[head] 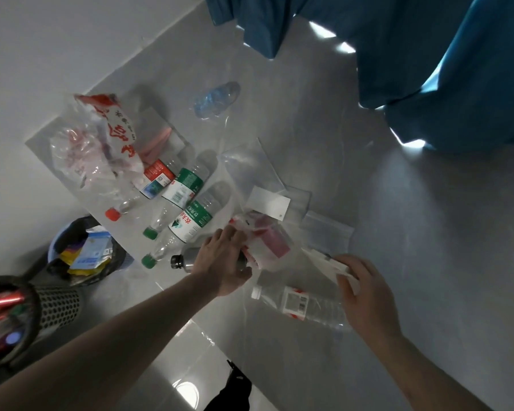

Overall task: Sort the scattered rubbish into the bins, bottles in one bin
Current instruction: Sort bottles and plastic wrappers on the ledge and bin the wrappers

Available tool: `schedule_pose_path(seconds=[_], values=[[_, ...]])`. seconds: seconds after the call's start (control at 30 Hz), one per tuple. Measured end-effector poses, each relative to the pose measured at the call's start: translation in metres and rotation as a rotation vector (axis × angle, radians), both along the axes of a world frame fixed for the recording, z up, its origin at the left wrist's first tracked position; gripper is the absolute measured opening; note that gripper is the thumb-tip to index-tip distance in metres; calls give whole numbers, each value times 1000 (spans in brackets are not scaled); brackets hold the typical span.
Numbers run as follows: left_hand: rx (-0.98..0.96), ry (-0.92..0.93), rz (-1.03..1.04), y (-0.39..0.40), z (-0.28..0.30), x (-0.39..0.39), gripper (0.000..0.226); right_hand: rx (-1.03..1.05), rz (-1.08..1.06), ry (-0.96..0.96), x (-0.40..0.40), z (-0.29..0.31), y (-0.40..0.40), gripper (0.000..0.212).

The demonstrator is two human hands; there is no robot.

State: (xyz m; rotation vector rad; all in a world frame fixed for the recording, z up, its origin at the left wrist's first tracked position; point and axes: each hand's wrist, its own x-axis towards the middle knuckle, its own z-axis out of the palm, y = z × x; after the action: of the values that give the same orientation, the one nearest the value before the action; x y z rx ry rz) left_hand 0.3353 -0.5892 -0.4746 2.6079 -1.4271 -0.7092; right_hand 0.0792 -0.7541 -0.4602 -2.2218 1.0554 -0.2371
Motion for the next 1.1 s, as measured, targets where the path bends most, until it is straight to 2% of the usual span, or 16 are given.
schedule_pose_path(seconds=[0.07, 0.17, 0.23, 0.33, 0.43, 0.57, 0.7, 0.73, 0.83, 0.93, 1.0, 1.1], values=[[-7, -14, 21, -16, 11, 3, 57, 54, -22, 73, -2, -6, 2, 36], [-52, 7, 12, -48, 20, 16, 66, 113, -17, 229, -3, -15, 4, 44], [-11, 36, -48, -75, 17, 25, 89, 126, -20, 285, -2, -18, 3, 49], [244, 91, -166, -111, -1, 30, 136, 134, -58, 328, 2, -19, 3, 54], [433, 97, -236, -133, -27, 32, 152, 100, -100, 349, 4, -24, -1, 45], [425, 32, -261, -143, -50, 28, 142, 128, -162, 397, 4, -29, -13, 33], [209, -68, -311, -148, -55, 31, 96, 135, -259, 316, -8, -24, -24, 27], [165, -88, -342, -149, -54, 32, 94, 130, -287, 284, -13, -22, -27, 27], [119, -94, -381, -148, -55, 31, 106, 120, -336, 190, -28, -12, -30, 29], [135, -149, -386, -145, -60, 28, 99, 264, -535, 96, -44, -4, -37, 39], [136, -143, -379, -145, -58, 27, 84, 438, -658, 2, -54, 2, -44, 42], [69, -96, -376, -146, -49, 30, 45, 549, -724, -114, -69, 13, -50, 37]])
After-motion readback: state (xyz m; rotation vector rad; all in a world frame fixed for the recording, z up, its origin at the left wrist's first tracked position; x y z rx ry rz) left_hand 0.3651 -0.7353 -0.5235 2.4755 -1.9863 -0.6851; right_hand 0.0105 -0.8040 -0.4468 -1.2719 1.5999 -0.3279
